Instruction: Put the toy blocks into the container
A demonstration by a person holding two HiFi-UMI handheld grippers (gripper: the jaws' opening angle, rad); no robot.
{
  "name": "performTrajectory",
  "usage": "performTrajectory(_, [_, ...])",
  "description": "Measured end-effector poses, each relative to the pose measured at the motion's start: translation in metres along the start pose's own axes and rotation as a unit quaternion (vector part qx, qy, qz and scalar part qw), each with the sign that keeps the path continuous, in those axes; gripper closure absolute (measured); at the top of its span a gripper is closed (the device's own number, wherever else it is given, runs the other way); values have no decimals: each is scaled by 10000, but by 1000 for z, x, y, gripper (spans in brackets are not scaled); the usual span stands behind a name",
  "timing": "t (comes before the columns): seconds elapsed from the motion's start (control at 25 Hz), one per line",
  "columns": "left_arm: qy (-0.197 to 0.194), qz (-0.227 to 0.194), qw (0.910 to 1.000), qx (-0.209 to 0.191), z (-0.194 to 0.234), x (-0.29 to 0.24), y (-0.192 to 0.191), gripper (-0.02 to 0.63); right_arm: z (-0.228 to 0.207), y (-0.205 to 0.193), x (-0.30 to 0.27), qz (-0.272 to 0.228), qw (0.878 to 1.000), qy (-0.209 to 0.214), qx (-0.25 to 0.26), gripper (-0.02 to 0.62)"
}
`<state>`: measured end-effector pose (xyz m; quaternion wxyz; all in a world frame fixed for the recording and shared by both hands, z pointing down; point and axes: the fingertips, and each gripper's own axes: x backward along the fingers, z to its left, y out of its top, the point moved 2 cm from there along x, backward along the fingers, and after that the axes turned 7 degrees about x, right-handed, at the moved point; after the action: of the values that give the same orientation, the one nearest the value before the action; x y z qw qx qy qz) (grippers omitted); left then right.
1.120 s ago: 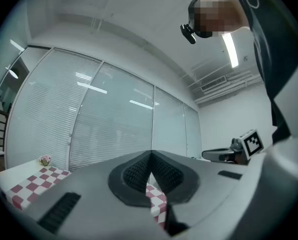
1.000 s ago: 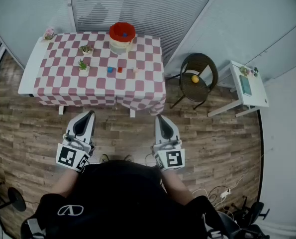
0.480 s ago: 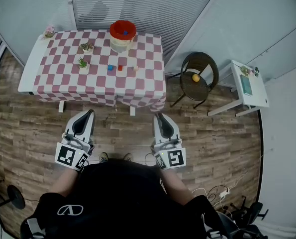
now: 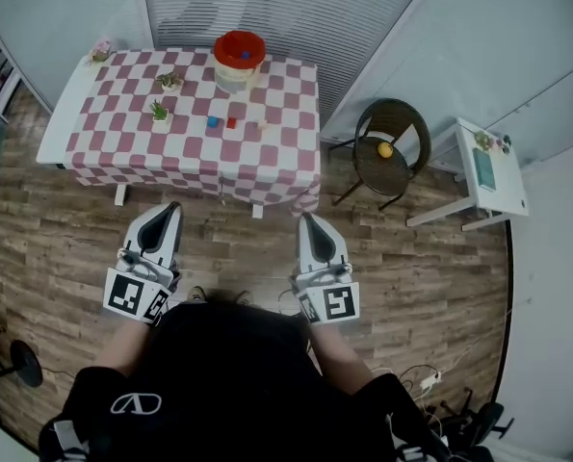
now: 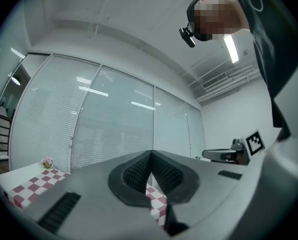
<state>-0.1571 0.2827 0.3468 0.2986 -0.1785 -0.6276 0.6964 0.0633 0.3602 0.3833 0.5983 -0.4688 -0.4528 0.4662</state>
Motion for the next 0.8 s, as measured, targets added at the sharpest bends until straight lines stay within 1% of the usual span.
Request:
performTrajectory(0.2, [146,73,9999,-29,-14,-12,-12,601,-19,-14,-1,-82,9997,174,-119,592])
performTrajectory(0.36, [182,138,9997,-58,-10,-28,-16,601,-29,-22,-11,-51,9996,201,-173,592])
performTrajectory(0.56, [170,87,9998,-33,22,-65,-20,601,-44,-36,-48,36,9998,149,-150,592])
performTrajectory(0.8, [-51,15,10000,35,81,-125,-23,601,-62,-44,-117,63,10000,-53,16,593])
